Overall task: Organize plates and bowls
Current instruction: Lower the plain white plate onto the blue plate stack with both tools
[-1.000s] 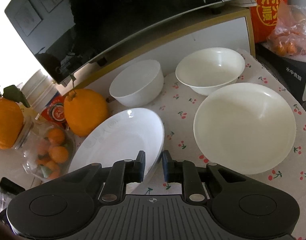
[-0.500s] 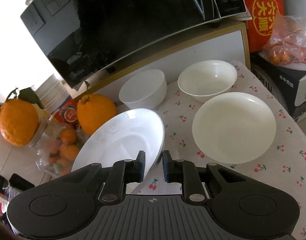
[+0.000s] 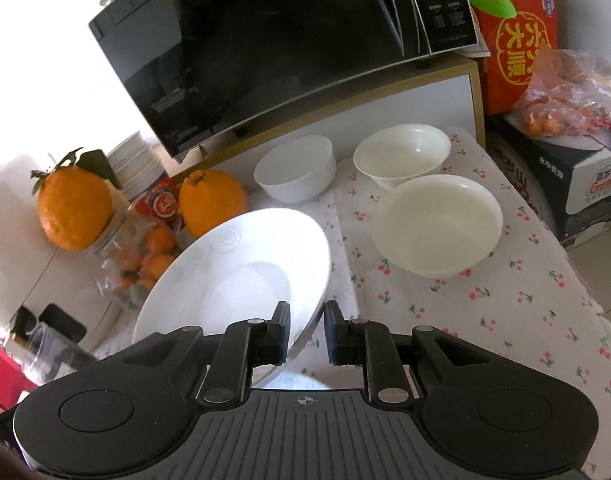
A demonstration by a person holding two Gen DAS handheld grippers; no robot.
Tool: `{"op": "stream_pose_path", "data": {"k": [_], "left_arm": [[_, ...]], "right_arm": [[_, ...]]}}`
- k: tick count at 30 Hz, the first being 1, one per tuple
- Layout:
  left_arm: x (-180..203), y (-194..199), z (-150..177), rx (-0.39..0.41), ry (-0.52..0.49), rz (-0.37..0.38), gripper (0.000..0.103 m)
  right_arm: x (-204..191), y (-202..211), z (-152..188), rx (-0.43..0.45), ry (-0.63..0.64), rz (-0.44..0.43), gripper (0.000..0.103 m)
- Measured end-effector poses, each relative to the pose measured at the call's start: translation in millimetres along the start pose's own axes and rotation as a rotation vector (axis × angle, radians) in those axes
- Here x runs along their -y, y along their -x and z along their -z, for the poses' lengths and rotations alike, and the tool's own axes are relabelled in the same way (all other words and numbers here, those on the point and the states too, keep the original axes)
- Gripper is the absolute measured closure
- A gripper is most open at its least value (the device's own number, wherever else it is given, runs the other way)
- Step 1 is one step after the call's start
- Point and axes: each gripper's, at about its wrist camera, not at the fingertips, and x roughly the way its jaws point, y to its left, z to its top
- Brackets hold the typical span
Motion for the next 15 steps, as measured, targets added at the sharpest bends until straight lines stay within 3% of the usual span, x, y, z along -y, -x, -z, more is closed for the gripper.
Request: {"op": "stream_pose_path", "data": {"k": [15], "left_arm": [[-3.9, 31.4, 20.1, -0.007, -0.004, 0.012, 0.087]], "right_arm": [[-8.3, 40.2, 25.3, -0.001, 0.044, 0.002, 0.085]]}}
